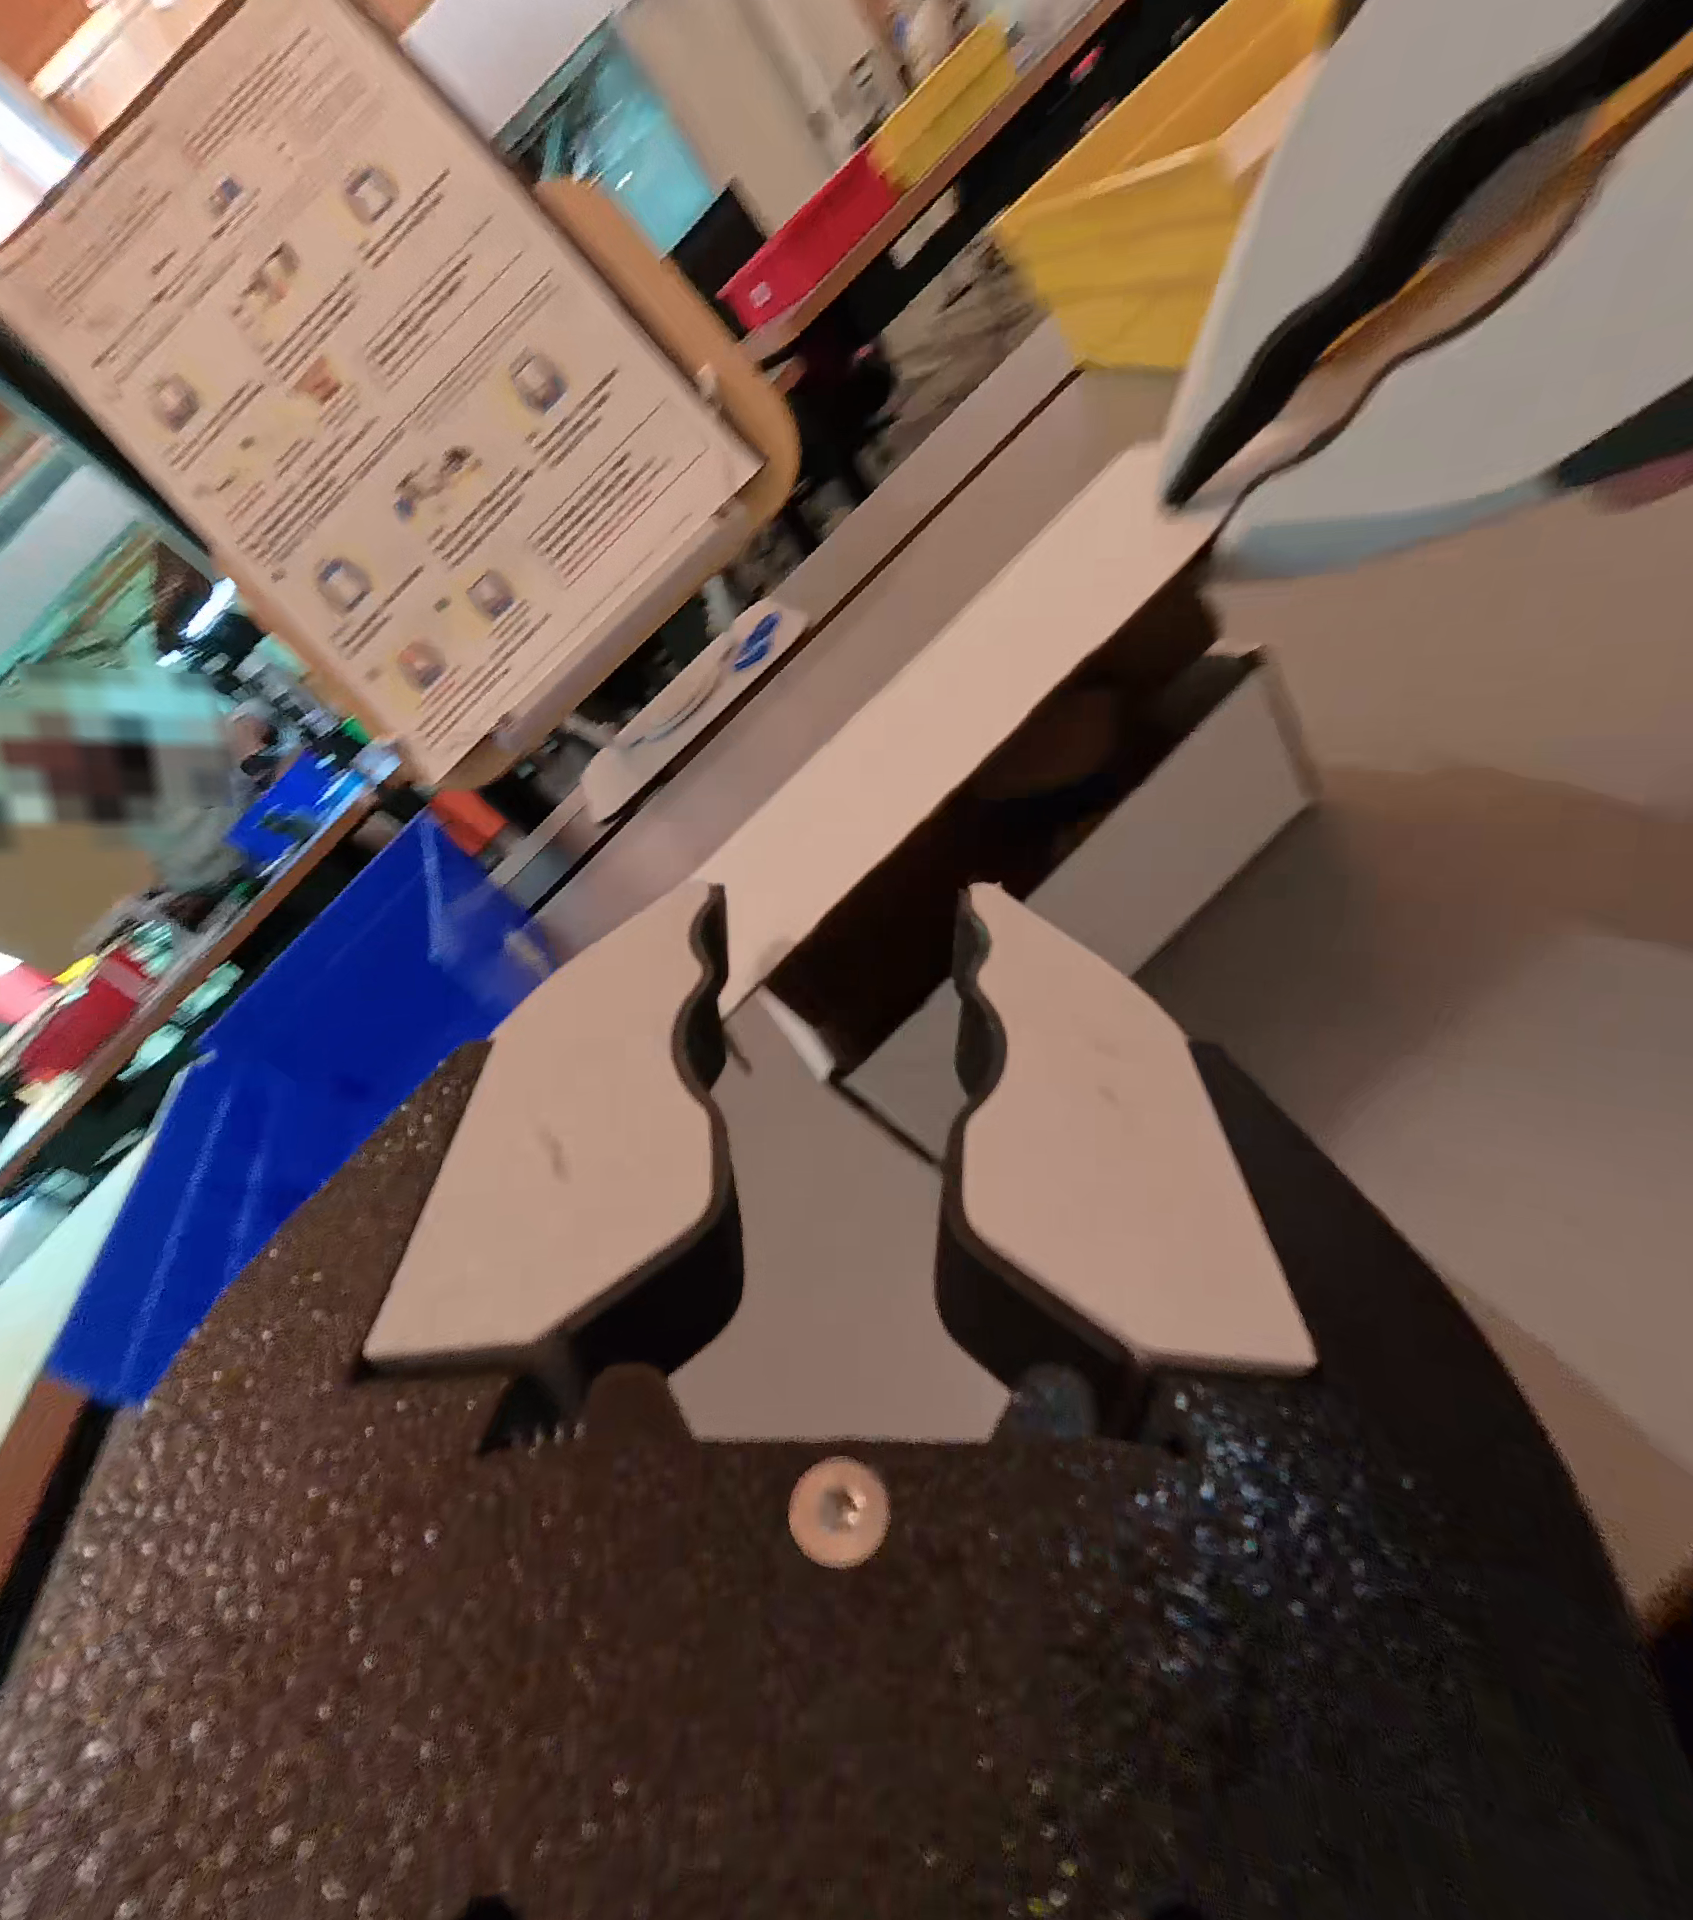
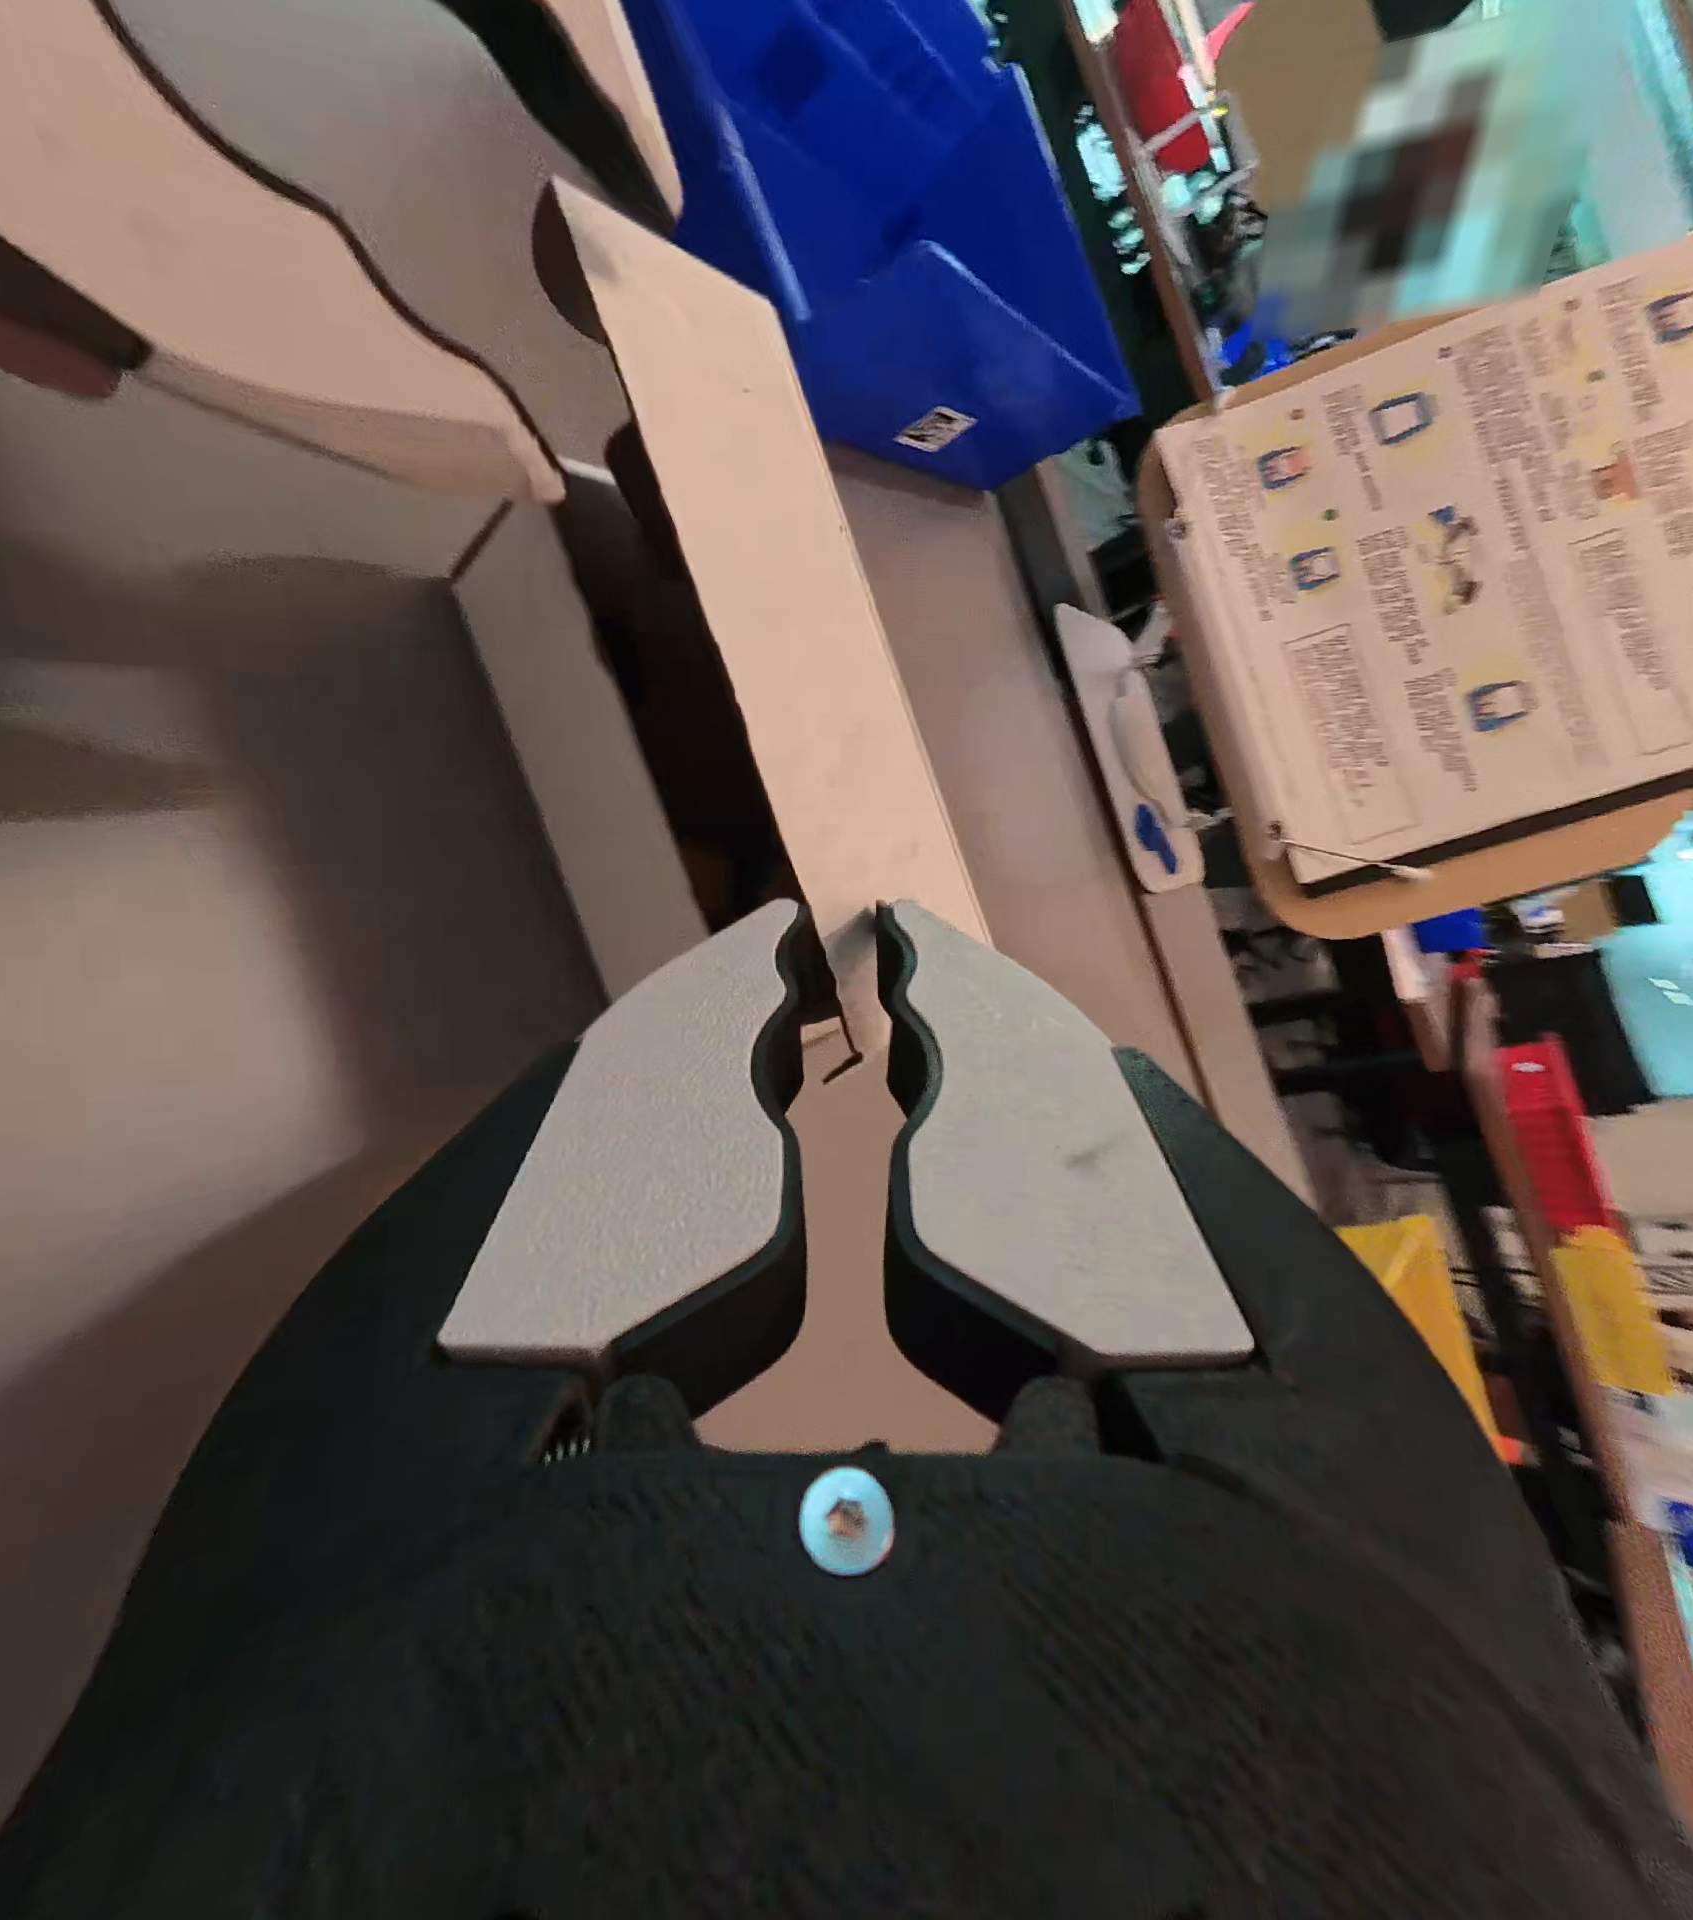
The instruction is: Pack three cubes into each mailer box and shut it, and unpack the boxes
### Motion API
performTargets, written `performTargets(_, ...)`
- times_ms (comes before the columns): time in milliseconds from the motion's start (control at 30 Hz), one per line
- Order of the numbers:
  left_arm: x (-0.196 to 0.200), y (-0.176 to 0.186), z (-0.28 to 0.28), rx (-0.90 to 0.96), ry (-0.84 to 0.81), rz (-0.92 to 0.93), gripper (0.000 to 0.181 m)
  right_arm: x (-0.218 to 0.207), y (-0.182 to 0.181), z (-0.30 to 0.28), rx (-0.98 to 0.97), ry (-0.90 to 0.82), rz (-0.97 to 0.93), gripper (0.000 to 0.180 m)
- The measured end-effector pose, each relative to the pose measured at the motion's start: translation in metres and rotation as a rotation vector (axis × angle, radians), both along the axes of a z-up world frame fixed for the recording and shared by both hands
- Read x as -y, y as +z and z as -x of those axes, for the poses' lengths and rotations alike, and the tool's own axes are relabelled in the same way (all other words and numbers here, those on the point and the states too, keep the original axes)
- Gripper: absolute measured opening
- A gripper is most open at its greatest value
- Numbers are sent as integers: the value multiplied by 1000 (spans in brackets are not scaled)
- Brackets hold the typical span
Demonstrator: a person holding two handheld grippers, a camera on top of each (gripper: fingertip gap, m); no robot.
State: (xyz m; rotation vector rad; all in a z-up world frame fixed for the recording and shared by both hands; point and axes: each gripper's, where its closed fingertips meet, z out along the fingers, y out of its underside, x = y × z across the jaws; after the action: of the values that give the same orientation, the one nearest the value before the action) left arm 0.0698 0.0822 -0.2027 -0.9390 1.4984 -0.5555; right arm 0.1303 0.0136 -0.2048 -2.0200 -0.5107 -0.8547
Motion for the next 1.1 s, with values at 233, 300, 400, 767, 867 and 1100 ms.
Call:
performTargets(233,6,8,6,-4,-122,278,32,0,-41,-1,-86,13,121,12)
performTargets(300,-2,2,6,-43,-119,373,29,-1,-49,-2,-73,5,136,13)
performTargets(400,-16,0,6,-41,-104,484,22,-3,-54,-1,-81,0,133,14)
performTargets(767,-45,-2,-21,-215,-213,795,0,-7,-78,-4,-150,-5,151,16)
performTargets(867,-53,-12,-45,-364,-244,883,0,-7,-77,-4,-151,-3,153,15)
performTargets(1100,-58,-53,-66,-622,-272,1215,0,-2,-72,1,-249,13,100,5)
